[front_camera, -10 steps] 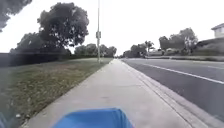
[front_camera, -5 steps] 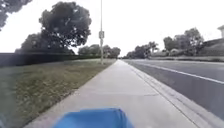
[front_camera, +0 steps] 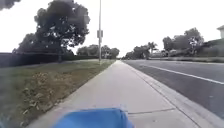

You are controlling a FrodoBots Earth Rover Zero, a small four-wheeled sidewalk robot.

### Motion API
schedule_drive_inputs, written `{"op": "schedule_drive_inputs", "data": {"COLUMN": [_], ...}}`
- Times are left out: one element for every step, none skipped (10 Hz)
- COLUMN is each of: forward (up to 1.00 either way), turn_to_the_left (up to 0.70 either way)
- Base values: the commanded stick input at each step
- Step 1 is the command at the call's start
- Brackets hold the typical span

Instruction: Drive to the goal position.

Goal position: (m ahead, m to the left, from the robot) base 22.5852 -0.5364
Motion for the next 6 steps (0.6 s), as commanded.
{"op": "schedule_drive_inputs", "data": {"forward": [1.0,1.0,1.0,1.0,1.0,1.0], "turn_to_the_left": [0.0,0.0,0.0,0.0,0.0,0.0]}}
